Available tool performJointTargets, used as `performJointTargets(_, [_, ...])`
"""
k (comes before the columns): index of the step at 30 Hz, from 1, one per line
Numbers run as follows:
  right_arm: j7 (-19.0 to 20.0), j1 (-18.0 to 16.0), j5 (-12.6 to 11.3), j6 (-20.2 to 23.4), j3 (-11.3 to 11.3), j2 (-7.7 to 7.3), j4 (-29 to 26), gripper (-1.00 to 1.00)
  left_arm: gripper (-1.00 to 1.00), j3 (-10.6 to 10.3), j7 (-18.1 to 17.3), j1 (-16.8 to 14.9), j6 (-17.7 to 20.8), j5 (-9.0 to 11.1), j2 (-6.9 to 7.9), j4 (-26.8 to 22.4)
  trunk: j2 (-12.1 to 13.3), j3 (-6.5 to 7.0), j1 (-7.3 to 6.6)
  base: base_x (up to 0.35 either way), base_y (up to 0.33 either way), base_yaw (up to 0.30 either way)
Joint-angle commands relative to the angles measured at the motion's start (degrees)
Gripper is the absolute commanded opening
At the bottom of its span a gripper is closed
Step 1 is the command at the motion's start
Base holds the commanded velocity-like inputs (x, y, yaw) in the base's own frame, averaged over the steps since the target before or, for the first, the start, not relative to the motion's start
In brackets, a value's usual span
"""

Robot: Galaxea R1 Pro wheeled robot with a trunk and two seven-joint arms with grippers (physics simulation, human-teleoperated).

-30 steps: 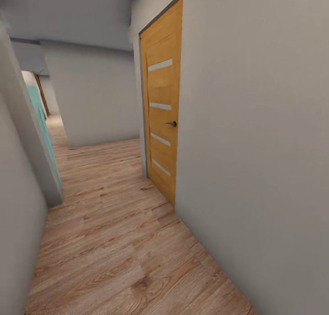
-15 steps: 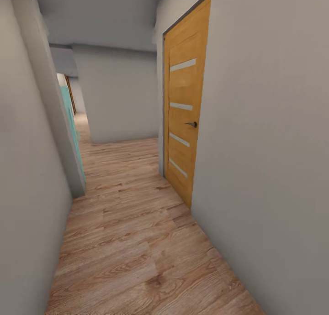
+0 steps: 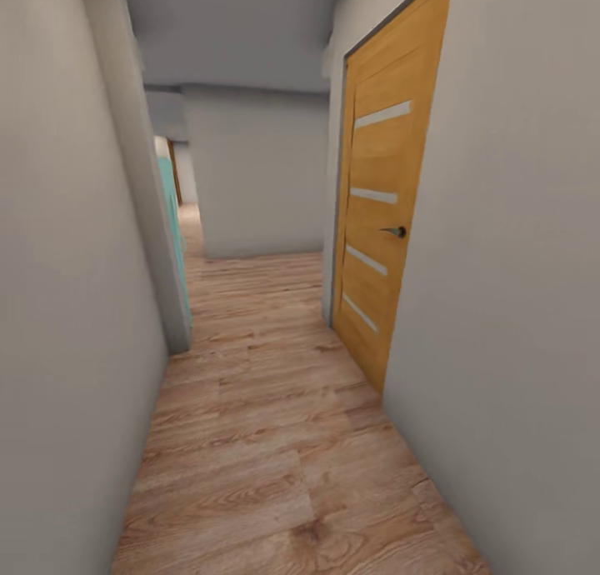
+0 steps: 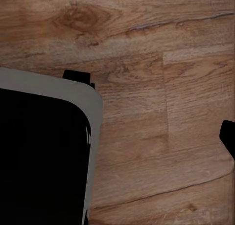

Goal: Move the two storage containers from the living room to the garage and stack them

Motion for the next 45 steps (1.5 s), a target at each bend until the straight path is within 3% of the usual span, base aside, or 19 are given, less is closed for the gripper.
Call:
performJointTargets(1, [-0.14, -0.07, -0.26, -0.31, 0.45, 0.0, 0.18, 1.0, 1.0, 0.0, 0.05, -0.01, -0.04, 0.28, -0.01, -0.03, -0.02, -0.07, 0.03, 0.318, 0.0, 0.274])
performJointTargets(22, [-0.21, -0.06, -0.44, -0.55, 0.4, -0.32, 0.18, 1.0, 1.0, -0.01, 0.08, -0.01, -0.58, 0.19, -0.01, -0.1, -0.02, -0.39, 0.03, 0.323, 0.0, 0.266])
performJointTargets(45, [-0.23, -0.06, 0.23, -0.62, 0.62, -0.18, 0.18, 1.0, 1.0, -0.01, 0.12, -0.01, -0.58, 0.13, -0.02, -0.02, -0.02, -0.39, 0.03, 0.323, 0.0, 0.012])
